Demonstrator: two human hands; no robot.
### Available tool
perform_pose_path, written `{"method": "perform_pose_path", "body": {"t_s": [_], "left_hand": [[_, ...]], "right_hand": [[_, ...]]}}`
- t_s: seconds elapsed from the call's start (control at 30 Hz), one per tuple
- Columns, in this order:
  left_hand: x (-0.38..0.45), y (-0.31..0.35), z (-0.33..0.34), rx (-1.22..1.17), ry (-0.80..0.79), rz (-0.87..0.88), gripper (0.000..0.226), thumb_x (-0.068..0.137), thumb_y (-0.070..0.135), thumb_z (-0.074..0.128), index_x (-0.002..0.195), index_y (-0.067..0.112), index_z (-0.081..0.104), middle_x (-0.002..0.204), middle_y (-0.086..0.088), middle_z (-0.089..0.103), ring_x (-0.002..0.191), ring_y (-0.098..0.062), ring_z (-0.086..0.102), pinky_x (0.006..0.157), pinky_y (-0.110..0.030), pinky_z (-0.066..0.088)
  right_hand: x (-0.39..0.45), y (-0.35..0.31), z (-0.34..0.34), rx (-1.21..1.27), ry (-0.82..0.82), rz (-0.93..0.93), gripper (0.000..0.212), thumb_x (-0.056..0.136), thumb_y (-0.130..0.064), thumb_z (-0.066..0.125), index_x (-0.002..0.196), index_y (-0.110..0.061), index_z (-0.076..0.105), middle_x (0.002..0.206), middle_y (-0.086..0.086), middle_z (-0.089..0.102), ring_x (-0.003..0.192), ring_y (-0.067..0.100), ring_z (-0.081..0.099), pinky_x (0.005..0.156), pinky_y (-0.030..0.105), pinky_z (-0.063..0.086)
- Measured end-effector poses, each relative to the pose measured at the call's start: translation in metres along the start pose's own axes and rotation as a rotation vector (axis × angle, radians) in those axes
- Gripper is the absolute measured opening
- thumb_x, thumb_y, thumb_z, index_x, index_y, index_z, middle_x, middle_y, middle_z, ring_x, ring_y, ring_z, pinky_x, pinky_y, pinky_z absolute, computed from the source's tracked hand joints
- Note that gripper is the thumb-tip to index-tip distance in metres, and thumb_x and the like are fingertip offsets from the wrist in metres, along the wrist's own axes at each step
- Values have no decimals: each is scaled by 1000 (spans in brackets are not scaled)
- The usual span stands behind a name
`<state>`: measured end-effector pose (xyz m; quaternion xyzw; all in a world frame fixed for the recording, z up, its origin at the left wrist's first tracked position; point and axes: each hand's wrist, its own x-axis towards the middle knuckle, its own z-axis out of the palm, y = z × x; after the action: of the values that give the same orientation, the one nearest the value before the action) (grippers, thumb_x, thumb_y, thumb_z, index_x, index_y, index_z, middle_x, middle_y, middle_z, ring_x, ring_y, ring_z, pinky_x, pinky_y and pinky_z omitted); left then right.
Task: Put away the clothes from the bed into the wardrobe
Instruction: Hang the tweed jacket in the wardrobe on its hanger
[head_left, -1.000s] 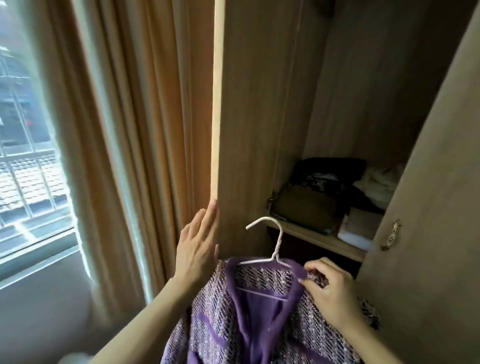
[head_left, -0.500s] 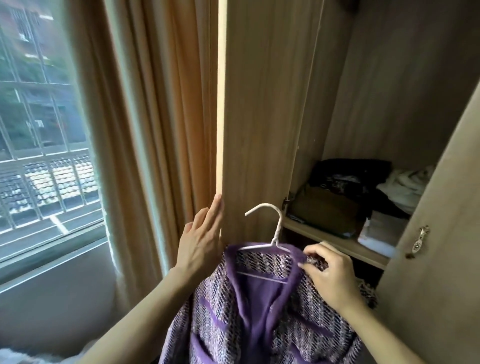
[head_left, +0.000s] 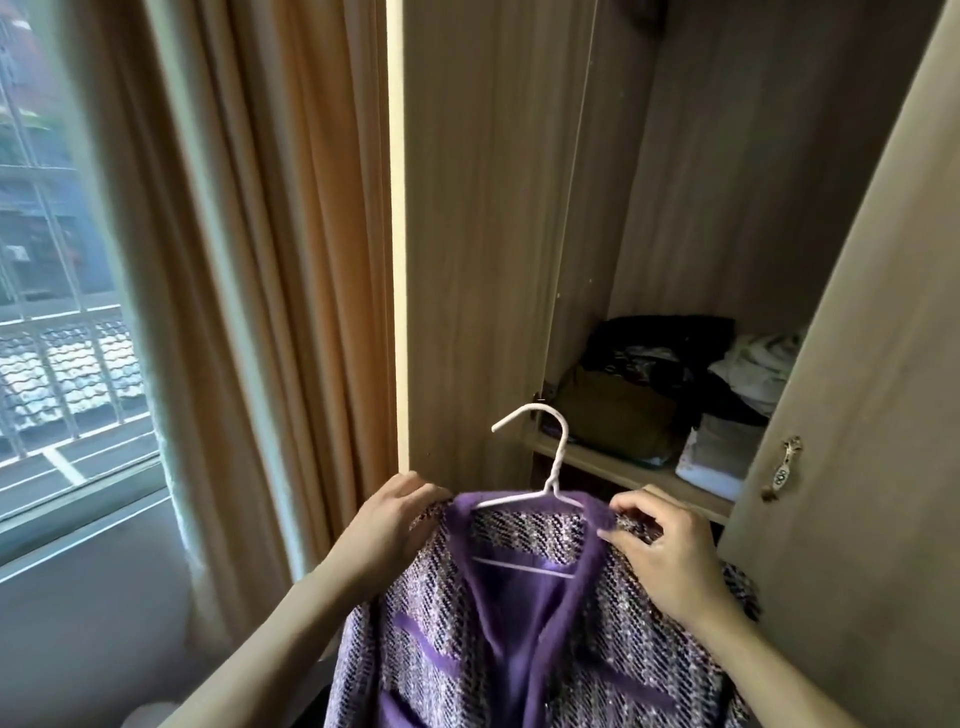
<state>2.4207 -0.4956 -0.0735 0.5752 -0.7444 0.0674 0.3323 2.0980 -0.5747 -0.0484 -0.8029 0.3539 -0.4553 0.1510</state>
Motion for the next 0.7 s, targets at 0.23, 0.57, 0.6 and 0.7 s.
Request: {"method": "perform_pose_path", "body": {"t_s": [0.23, 0.57, 0.6, 0.7], "left_hand": [[1, 37, 4, -35, 17, 148, 28, 102, 23, 45, 122, 13, 61, 100, 5, 54, 89, -12, 52, 82, -17, 41], [27, 103, 14, -31, 125, 253, 22, 100, 7, 55, 121, 7, 59, 102, -3, 56, 86, -22, 52, 78, -32, 48], [31, 110, 15, -34, 133, 249, 23, 99, 5, 56, 121, 7, 59, 102, -3, 55, 86, -22, 51, 77, -33, 48], [38, 128, 18, -36, 150, 257, 25, 97, 2, 58, 121, 6, 59, 101, -4, 54, 85, -23, 50, 75, -36, 49]], "right_hand": [[-13, 8, -29, 56, -34, 89, 25, 72, -11, 87, 79, -28, 70, 83, -13, 69, 78, 12, 65, 60, 38, 55], [-11, 15, -71, 154, 40, 73, 27, 67, -21, 86, 77, -30, 64, 76, -5, 63, 73, 20, 61, 66, 46, 52], [-11, 15, -76, 166, 63, 52, 25, 66, -23, 85, 76, -29, 63, 75, -5, 62, 72, 20, 60, 67, 46, 51], [-12, 15, -87, 182, 72, 11, 23, 68, -32, 85, 74, -28, 63, 74, -4, 62, 72, 21, 59, 69, 48, 50]]}}
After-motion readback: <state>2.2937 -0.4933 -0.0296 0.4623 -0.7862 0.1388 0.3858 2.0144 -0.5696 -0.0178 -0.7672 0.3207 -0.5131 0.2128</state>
